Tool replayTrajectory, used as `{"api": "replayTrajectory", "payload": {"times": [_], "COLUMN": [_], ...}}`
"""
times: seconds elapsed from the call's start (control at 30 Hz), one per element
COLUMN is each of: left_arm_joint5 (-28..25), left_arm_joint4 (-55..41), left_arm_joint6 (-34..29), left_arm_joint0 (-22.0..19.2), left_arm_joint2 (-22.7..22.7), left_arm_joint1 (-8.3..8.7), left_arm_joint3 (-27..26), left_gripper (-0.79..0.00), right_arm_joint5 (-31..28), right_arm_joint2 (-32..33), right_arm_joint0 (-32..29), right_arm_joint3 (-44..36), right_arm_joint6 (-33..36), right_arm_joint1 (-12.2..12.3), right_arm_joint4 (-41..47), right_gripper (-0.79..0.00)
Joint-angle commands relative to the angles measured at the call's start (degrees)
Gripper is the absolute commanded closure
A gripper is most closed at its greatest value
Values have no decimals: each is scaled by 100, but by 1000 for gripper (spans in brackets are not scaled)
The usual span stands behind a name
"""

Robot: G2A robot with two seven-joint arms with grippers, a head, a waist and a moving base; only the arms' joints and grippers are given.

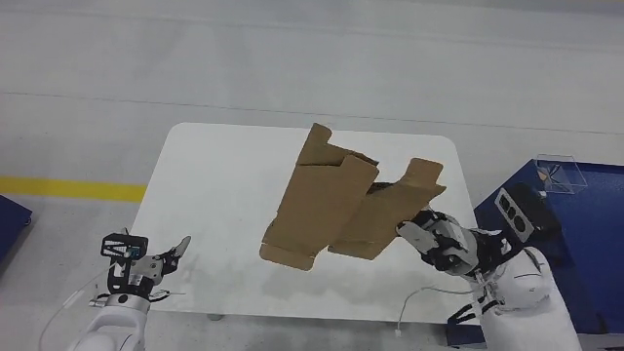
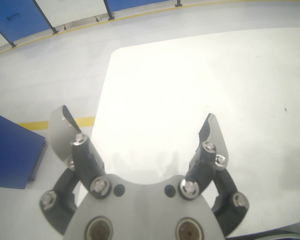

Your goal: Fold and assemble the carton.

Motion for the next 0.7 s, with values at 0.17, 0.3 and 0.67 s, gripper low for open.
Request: {"api": "replayTrajectory", "payload": {"times": [0.17,0.3,0.67], "left_arm_joint5": [0,0,0], "left_arm_joint4": [0,0,0], "left_arm_joint6": [0,0,0], "left_arm_joint0": [0,0,0], "left_arm_joint2": [0,0,0], "left_arm_joint1": [0,0,0], "left_arm_joint3": [0,0,0], "left_gripper": [-785,-785,-785], "right_arm_joint5": [19,556,5682], "right_arm_joint2": [1177,1077,136], "right_arm_joint0": [-133,-237,-2105], "right_arm_joint3": [-1708,-1708,-1708], "right_arm_joint6": [-3982,-6565,-9978], "right_arm_joint1": [-309,-352,-228], "right_arm_joint4": [-6356,-9197,-14651], "right_gripper": [0,0,0]}}
